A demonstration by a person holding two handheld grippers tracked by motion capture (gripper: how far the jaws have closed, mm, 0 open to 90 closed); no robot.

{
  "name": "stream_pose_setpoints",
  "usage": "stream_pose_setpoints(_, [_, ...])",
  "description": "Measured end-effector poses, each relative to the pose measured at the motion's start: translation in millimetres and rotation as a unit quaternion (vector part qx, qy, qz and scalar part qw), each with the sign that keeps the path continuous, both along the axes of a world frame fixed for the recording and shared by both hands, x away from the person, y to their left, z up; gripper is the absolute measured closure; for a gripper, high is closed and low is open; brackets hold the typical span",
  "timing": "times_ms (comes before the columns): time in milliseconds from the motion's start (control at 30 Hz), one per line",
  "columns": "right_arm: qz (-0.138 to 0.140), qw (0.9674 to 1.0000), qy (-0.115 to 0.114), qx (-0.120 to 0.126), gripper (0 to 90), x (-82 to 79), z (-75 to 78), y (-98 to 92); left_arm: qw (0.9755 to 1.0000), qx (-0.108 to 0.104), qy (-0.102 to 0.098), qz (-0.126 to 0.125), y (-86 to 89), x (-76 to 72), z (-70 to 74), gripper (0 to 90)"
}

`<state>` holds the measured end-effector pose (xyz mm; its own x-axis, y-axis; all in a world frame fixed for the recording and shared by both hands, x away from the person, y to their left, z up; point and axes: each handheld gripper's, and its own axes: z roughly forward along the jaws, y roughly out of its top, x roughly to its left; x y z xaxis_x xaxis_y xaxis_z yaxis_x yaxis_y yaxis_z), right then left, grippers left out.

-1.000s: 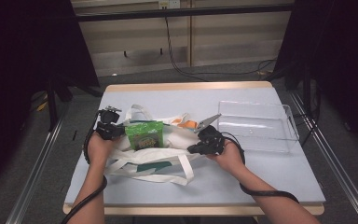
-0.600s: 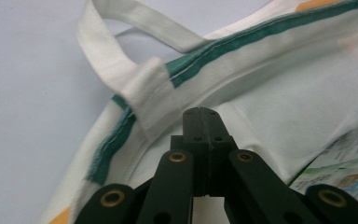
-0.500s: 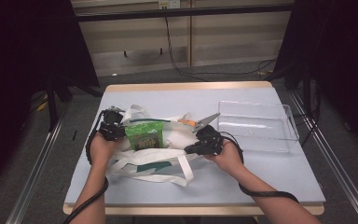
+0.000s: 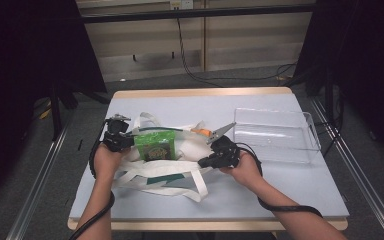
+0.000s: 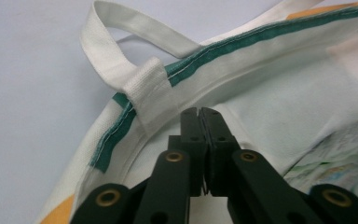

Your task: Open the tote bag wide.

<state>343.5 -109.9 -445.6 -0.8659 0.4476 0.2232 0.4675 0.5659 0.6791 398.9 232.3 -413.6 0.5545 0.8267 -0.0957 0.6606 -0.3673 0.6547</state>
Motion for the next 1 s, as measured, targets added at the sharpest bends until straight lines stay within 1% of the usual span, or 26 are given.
stream_pose_setpoints(33, [-0.002, 1.0, -0.001, 0.0, 84.6, 0.3, 1.7, 0.2, 1.0, -0.004, 0.002, -0.003, 0.4, -1.2, 1.5, 86.4])
stream_pose_setpoints(67, [-0.003, 1.0, -0.004, 0.001, 81.8, 1.2, 2.9, 0.4, 1.0, 0.0, 0.001, -0.005, 0.9, -2.0, 2.4, 84.7])
stream_pose_setpoints(100, [-0.003, 1.0, -0.003, 0.0, 81.5, 1.8, 4.0, 0.6, 1.0, 0.0, -0.001, -0.004, 1.7, -3.2, 3.9, 84.2])
stream_pose_setpoints(133, [-0.003, 1.0, -0.002, -0.001, 79.8, 2.2, 5.6, 1.4, 1.0, 0.0, 0.004, -0.005, 2.7, -4.1, 5.5, 83.5])
stream_pose_setpoints(167, [-0.005, 1.0, -0.004, -0.001, 78.5, 2.6, 6.7, 2.2, 1.0, -0.005, 0.001, -0.004, 2.7, -5.2, 6.3, 82.3])
stream_pose_setpoints(200, [-0.004, 1.0, -0.005, -0.003, 78.0, 3.2, 7.9, 2.3, 1.0, -0.002, 0.0, -0.009, 3.9, -6.5, 8.1, 80.6])
stream_pose_setpoints(233, [-0.005, 1.0, -0.005, -0.003, 77.9, 3.7, 9.2, 2.8, 0.9999, -0.003, -0.001, -0.01, 5.1, -8.1, 9.8, 79.8])
stream_pose_setpoints(267, [-0.005, 1.0, -0.006, -0.002, 77.3, 4.4, 10.7, 3.2, 1.0, -0.007, -0.002, -0.006, 5.7, -9.2, 10.7, 79.8])
stream_pose_setpoints(333, [-0.006, 1.0, -0.005, 0.0, 77.2, 5.2, 12.6, 3.9, 1.0, -0.006, -0.002, -0.003, 7.9, -11.1, 13.3, 78.4])
stream_pose_setpoints(367, [-0.004, 0.9999, -0.009, 0.0, 77.2, 5.8, 13.5, 4.3, 1.0, -0.007, -0.005, -0.004, 9.1, -12.6, 14.8, 78.2])
stream_pose_setpoints(433, [-0.001, 1.0, -0.008, 0.004, 77.2, 6.2, 16.1, 5.1, 1.0, -0.008, -0.003, -0.004, 10.8, -15.1, 17.8, 77.3])
stream_pose_setpoints(500, [-0.002, 1.0, -0.007, 0.005, 76.3, 6.9, 17.1, 6.2, 1.0, -0.005, -0.008, 0.001, 13.6, -18.3, 20.8, 75.1])
stream_pose_setpoints(533, [-0.002, 1.0, -0.007, 0.006, 75.5, 7.1, 17.5, 7.1, 0.9999, -0.007, -0.005, -0.005, 15.7, -19.8, 22.9, 74.8])
stream_pose_setpoints(567, [0.001, 0.9999, -0.011, 0.005, 74.6, 7.9, 17.5, 8.2, 0.9999, -0.007, -0.01, -0.003, 16.8, -21.8, 24.1, 73.8])
stream_pose_setpoints(600, [0.001, 0.9999, -0.01, 0.003, 73.6, 8.0, 18.0, 9.3, 0.9999, -0.002, -0.01, -0.006, 19.0, -24.2, 26.3, 73.4])
stream_pose_setpoints(633, [0.002, 0.9999, -0.011, 0.006, 72.9, 8.6, 18.2, 10.5, 0.9999, -0.002, -0.009, -0.009, 20.8, -26.0, 27.7, 71.5])
stream_pose_setpoints(667, [0.001, 0.9999, -0.009, 0.007, 72.4, 9.1, 18.5, 11.4, 0.9999, 0.0, -0.01, -0.006, 21.8, -27.3, 28.5, 69.6])
stream_pose_setpoints(700, [0.002, 0.9999, -0.011, 0.009, 71.9, 10.0, 18.5, 11.8, 0.9999, 0.0, -0.009, -0.006, 23.8, -28.9, 29.5, 69.2])
stream_pose_setpoints(767, [0.003, 0.9999, -0.011, 0.009, 70.6, 11.3, 19.0, 13.4, 0.9999, -0.003, -0.01, -0.007, 27.0, -31.9, 31.0, 66.1])
stream_pose_setpoints(833, [0.003, 0.9999, -0.011, 0.01, 68.7, 11.7, 19.6, 14.0, 0.9999, 0.0, -0.012, -0.008, 30.4, -34.2, 31.5, 62.7])
stream_pose_setpoints(867, [0.002, 0.9999, -0.009, 0.012, 68.0, 11.8, 19.9, 14.3, 0.9999, 0.001, -0.009, -0.006, 31.8, -35.5, 31.9, 61.4])
stream_pose_setpoints(900, [0.003, 0.9999, -0.01, 0.012, 67.9, 12.3, 20.1, 14.2, 0.9999, -0.006, -0.009, -0.003, 32.5, -37.4, 31.9, 59.9])
stream_pose_setpoints(933, [0.003, 0.9999, -0.01, 0.013, 67.3, 12.5, 20.1, 14.3, 0.9999, -0.006, -0.009, -0.004, 33.0, -39.3, 32.4, 58.2])
stream_pose_setpoints(967, [0.003, 0.9999, -0.011, 0.013, 66.1, 12.5, 20.1, 14.7, 0.9999, 0.0, -0.012, -0.008, 33.6, -41.3, 33.3, 56.8])
stream_pose_setpoints(1000, [0.003, 0.9998, -0.012, 0.012, 65.2, 12.8, 20.0, 15.2, 0.9998, 0.002, -0.017, -0.003, 33.8, -43.3, 33.5, 54.2])
